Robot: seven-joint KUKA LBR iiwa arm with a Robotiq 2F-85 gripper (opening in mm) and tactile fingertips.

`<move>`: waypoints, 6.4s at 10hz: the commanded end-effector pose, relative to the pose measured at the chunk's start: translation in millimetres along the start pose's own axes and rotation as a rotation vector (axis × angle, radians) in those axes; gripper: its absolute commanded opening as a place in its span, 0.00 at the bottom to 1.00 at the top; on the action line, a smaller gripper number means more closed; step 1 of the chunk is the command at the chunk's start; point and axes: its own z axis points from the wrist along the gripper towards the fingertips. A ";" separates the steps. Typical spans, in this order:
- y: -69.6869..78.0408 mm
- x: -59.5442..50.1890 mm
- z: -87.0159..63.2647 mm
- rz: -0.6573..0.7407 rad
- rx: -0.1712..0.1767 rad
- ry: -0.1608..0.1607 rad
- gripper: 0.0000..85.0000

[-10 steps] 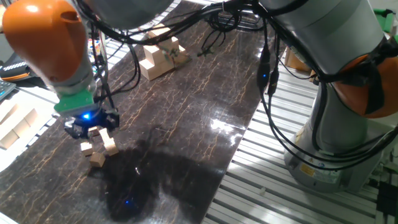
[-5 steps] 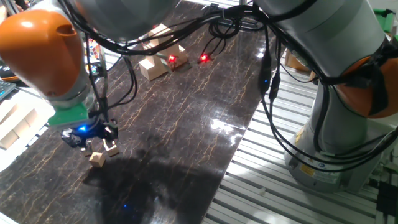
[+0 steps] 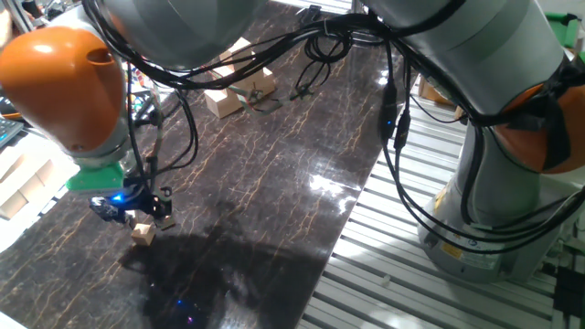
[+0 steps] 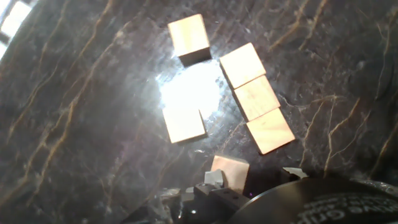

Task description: Stack the blocks into a pyramid shape

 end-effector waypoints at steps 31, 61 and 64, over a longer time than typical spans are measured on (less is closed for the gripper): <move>8.9 4.8 26.0 0.120 -0.025 0.007 0.65; -13.1 -50.3 -0.5 -0.405 -0.022 0.005 0.01; -13.3 -50.2 -0.2 -0.426 -0.027 0.019 0.01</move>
